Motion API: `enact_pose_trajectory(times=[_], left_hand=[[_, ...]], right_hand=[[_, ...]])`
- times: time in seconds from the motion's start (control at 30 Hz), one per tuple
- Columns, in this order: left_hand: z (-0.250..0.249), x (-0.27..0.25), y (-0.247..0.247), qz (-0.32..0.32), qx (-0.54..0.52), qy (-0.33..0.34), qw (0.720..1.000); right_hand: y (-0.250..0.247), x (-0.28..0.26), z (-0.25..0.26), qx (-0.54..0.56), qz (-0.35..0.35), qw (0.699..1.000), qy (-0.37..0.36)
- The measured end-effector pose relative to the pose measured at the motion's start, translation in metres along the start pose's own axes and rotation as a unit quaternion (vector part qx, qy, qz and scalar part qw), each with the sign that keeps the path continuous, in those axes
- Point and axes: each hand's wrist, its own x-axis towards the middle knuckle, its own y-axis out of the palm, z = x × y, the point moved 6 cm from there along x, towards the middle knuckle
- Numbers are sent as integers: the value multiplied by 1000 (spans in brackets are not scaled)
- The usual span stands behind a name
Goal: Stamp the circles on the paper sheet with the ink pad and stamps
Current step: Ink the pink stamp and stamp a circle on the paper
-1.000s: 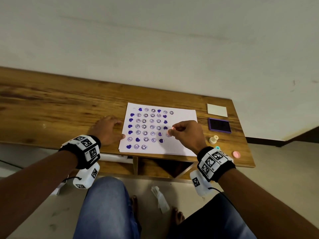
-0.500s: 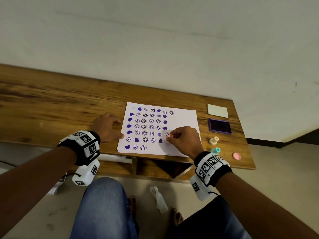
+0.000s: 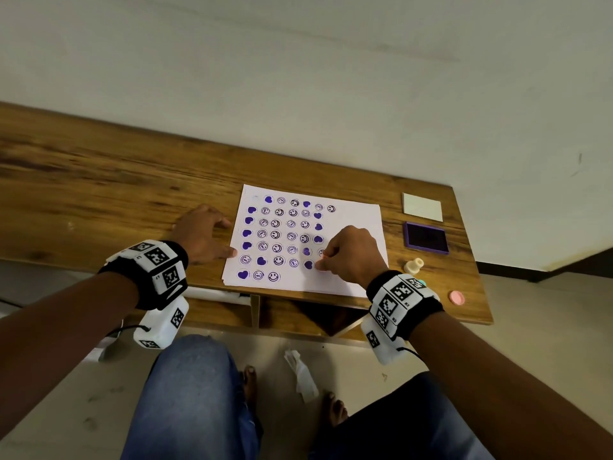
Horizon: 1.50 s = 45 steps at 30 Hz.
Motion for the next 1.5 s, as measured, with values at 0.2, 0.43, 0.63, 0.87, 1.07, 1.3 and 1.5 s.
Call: enact_pose_trajectory(times=[0.2,0.43,0.63,0.87,1.07,1.3,1.5], left_hand=[[-3,-2,-1,6,4,-9,1000],[-4,-3,-4,9,-3,1,1000],[-2,-4,-5,7,-8,3,1000],[-8,-9,-7,29,35,8,999],[-12,-4,-13,81,56,6,995],[-11,3,-24,130,56,-24,990],[-79,-4,-20,91,99,77,988]], right_hand=[[3,-4,2,8,-17,1000,1],[-33,-25,-21,266,-142,952,49],[-51,-32,-35,384,-136,912,53],[-55,-39,-42,353,-124,927,25],[-74,-47,-50,378,-137,916,11],[-120,-61,-57,366,-149,918,-32],[-150,-79,-109,270,-194,943,-33]])
